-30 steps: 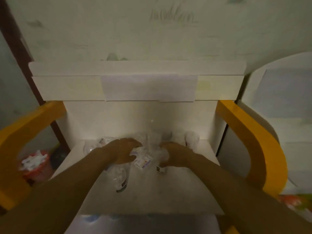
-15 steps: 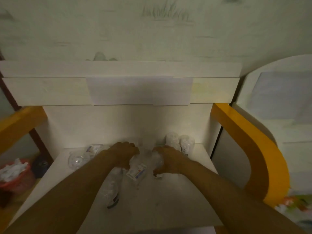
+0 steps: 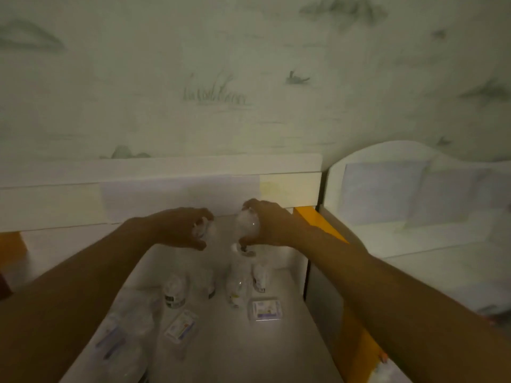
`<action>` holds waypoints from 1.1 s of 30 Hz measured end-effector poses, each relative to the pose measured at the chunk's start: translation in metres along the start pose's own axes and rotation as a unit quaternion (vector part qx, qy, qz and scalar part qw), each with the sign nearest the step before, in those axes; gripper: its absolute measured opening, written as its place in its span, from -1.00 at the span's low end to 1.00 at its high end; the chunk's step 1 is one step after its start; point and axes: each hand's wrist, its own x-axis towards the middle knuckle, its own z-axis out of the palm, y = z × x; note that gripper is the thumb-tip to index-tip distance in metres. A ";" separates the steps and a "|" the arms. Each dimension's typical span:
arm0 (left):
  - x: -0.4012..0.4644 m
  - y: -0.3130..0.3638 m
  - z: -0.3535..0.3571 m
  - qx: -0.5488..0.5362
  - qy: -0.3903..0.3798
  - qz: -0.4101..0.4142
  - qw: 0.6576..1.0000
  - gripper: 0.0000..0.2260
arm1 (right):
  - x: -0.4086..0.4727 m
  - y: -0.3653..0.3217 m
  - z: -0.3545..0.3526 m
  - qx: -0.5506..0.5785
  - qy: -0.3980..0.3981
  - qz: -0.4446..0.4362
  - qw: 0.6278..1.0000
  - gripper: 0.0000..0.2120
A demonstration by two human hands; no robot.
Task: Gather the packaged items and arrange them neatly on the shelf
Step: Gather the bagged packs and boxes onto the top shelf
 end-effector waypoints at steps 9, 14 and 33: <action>0.055 0.106 -0.045 -0.003 0.100 0.104 0.990 -0.40 | -0.045 0.064 -0.107 -0.022 0.100 0.024 0.994 -0.23; 0.099 0.194 -0.049 -0.089 0.150 0.158 0.972 -0.41 | -0.071 0.144 -0.151 -0.019 0.129 0.049 0.990 -0.21; 0.284 0.499 0.083 0.068 -0.024 0.163 0.984 -0.36 | -0.194 0.508 -0.190 0.014 0.058 0.174 0.983 -0.25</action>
